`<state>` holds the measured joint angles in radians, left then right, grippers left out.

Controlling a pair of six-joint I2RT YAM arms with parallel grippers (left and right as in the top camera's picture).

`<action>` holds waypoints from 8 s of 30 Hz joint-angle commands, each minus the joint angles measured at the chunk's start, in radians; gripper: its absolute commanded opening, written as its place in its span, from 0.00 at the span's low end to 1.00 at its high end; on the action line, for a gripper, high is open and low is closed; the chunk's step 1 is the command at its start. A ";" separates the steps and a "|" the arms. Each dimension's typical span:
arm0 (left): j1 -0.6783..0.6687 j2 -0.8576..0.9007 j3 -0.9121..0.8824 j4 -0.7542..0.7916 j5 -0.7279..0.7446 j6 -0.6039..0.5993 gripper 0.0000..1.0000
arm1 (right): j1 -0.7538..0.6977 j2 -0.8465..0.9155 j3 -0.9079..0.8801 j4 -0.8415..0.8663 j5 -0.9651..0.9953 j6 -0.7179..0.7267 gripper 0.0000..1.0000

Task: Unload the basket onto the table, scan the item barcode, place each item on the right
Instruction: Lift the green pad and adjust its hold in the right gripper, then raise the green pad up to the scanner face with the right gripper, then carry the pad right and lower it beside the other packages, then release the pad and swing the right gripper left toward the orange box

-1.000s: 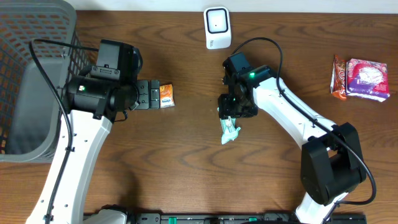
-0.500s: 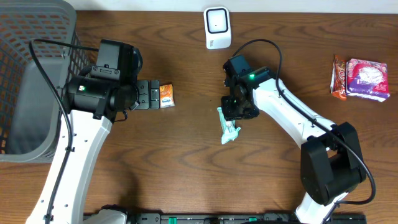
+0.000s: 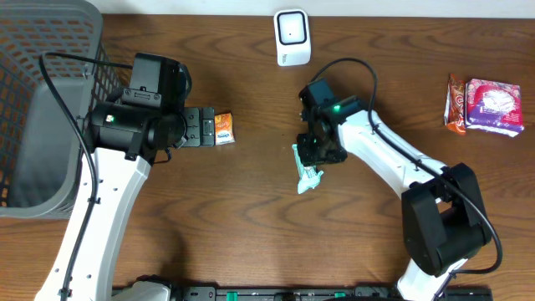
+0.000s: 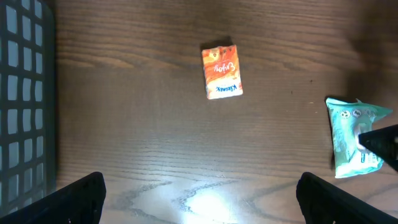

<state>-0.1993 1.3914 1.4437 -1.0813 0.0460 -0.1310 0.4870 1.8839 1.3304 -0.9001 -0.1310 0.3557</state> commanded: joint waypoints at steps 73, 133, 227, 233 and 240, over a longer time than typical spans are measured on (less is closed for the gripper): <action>-0.001 -0.005 -0.002 -0.004 -0.009 -0.002 0.98 | -0.050 -0.015 0.167 0.444 0.073 0.048 0.01; -0.001 -0.005 -0.002 -0.004 -0.009 -0.002 0.98 | -0.549 0.427 0.982 -0.277 0.261 -0.295 0.01; -0.001 -0.005 -0.002 -0.004 -0.009 -0.002 0.98 | -0.166 0.162 0.671 -0.192 -0.279 -0.229 0.99; -0.001 -0.005 -0.002 -0.004 -0.009 -0.002 0.98 | -0.076 0.163 0.671 -0.188 -0.252 -0.230 0.99; -0.001 -0.005 -0.002 -0.004 -0.009 -0.002 0.98 | -0.025 0.163 0.671 -0.165 -0.196 -0.228 0.99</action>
<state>-0.1993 1.3914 1.4437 -1.0813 0.0460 -0.1310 0.4454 2.0487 2.0014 -1.0714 -0.3611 0.1158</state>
